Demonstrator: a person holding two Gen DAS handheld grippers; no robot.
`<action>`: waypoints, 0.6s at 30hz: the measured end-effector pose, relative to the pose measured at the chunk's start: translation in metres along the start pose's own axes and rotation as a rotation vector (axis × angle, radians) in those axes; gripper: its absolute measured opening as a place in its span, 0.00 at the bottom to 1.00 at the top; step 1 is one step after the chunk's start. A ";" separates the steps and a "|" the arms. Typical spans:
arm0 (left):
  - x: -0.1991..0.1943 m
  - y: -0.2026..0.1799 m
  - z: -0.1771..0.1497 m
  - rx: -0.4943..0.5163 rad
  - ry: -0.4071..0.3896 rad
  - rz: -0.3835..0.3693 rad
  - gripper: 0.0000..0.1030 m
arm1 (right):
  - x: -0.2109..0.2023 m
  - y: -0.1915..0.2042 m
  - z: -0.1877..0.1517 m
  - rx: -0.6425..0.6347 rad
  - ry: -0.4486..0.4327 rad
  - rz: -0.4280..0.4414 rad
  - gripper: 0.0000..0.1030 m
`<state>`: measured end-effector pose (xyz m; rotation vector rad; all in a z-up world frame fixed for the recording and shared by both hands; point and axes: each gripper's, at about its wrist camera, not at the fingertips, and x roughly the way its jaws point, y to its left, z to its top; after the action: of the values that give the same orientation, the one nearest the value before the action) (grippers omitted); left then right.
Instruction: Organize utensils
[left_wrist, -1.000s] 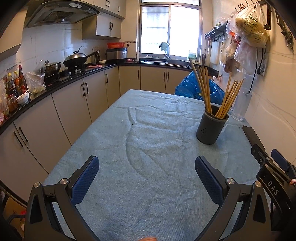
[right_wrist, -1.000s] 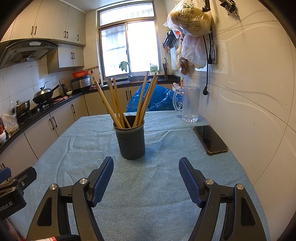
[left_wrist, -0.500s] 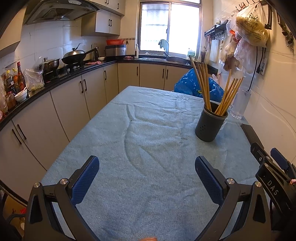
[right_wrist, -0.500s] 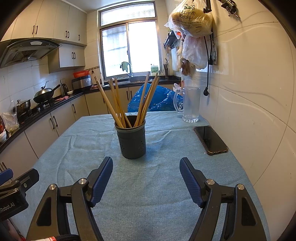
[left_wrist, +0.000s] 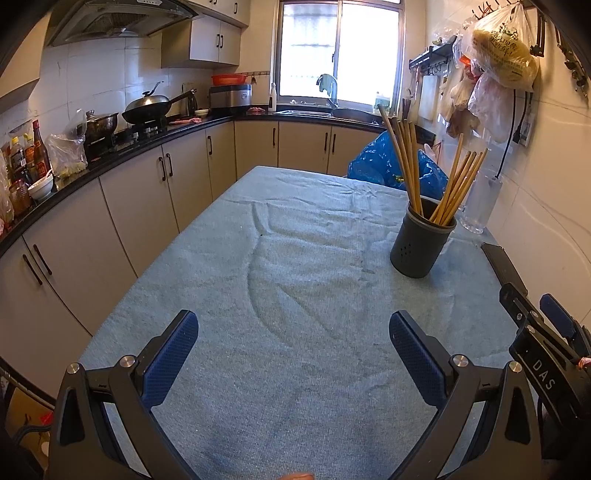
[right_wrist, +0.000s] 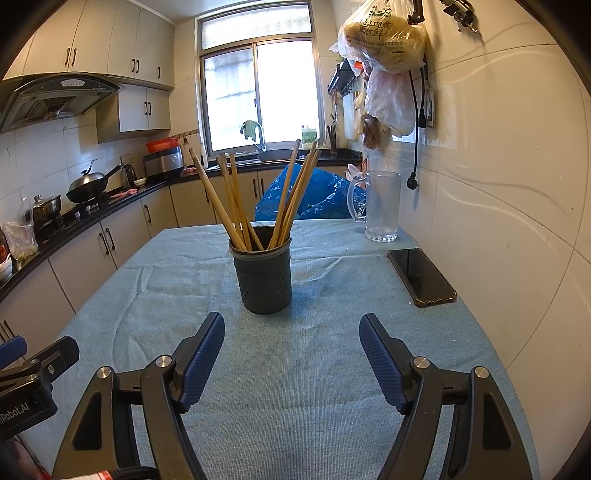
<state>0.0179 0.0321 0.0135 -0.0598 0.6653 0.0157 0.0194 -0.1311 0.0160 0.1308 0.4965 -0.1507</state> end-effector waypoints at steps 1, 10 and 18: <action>0.000 0.000 0.000 0.000 0.000 0.000 1.00 | 0.000 0.000 0.000 0.000 0.000 0.000 0.77; 0.000 -0.001 0.000 -0.001 0.002 -0.001 1.00 | 0.000 0.000 0.000 -0.004 -0.003 -0.001 0.78; 0.003 0.000 -0.001 -0.002 0.007 -0.003 1.00 | 0.001 0.001 -0.002 -0.015 -0.013 -0.003 0.78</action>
<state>0.0193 0.0318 0.0110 -0.0634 0.6717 0.0131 0.0196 -0.1296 0.0140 0.1143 0.4848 -0.1509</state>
